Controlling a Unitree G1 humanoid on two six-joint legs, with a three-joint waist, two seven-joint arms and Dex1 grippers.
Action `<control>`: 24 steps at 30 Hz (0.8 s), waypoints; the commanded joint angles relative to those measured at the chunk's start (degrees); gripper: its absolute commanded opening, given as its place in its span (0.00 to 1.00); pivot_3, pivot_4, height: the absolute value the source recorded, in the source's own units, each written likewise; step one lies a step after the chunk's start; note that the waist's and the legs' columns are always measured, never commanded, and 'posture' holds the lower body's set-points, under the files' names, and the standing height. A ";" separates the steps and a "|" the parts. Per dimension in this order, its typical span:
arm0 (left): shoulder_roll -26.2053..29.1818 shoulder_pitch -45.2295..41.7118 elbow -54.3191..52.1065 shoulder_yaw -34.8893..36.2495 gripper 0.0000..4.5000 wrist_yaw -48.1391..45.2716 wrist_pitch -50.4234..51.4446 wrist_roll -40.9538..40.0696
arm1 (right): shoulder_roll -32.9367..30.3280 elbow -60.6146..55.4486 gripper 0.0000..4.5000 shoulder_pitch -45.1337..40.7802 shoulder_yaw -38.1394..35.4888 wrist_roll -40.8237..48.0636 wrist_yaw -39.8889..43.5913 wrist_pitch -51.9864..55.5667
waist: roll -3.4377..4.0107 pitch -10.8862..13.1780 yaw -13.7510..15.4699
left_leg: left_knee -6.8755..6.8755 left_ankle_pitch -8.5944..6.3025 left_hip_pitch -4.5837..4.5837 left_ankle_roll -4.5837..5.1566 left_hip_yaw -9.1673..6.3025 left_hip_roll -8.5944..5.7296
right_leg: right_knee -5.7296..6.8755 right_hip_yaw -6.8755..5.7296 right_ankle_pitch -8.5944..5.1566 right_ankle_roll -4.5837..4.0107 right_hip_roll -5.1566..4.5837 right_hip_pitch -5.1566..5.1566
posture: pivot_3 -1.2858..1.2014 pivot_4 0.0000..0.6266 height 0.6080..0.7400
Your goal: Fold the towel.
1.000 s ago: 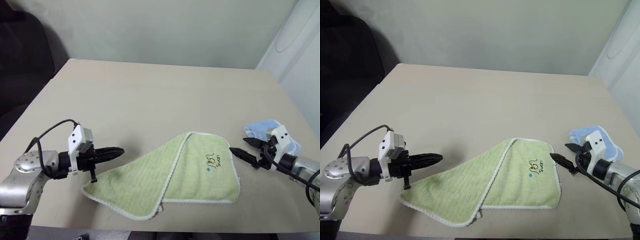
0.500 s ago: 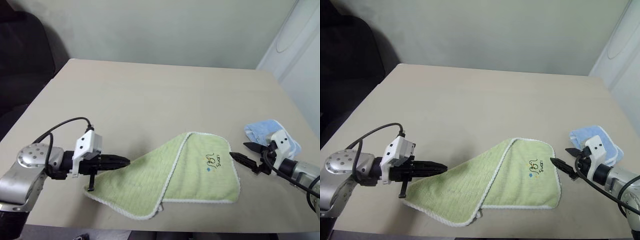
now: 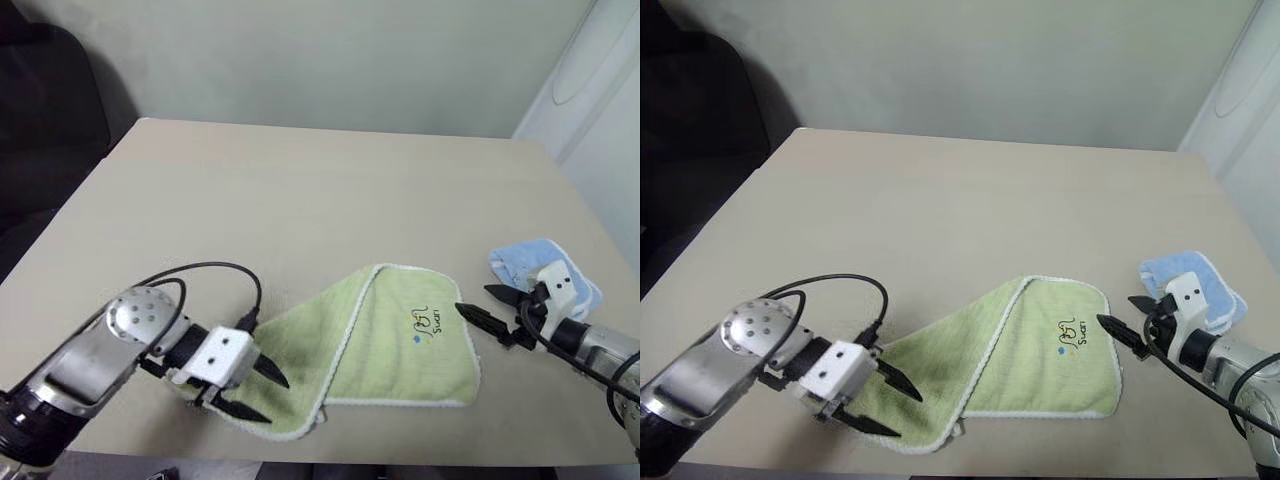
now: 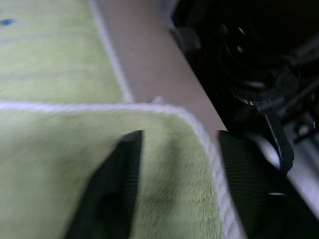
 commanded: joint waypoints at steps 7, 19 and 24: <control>-3.67 -0.49 0.56 -4.85 0.73 -2.06 -6.03 4.91 | -0.34 -7.03 1.00 4.10 -5.54 2.67 -2.56 2.66 | 0.08 -0.05 0.00 | 0.00 0.00 -0.05 0.00 0.00 0.00 | 0.00 0.00 -0.04 0.06 -0.01 -0.03 | 0.52 0.24 1.00; -2.37 2.51 -0.87 -7.62 0.73 -1.56 -8.04 8.84 | -0.78 -12.40 1.00 8.91 -10.49 5.78 -3.75 7.26 | 0.16 -0.11 -0.03 | -0.01 -0.03 -0.16 0.00 0.00 0.01 | -0.01 0.01 -0.22 0.36 -0.01 -0.14 | 0.52 0.24 1.00; -3.08 2.93 0.10 -8.26 0.73 0.15 -9.02 12.03 | -0.01 -14.00 1.00 10.51 -10.85 6.66 -4.78 7.84 | 0.24 -0.16 -0.02 | -0.01 -0.05 -0.16 0.01 0.01 0.01 | -0.01 0.01 -0.22 0.36 -0.01 -0.15 | 0.52 0.24 1.00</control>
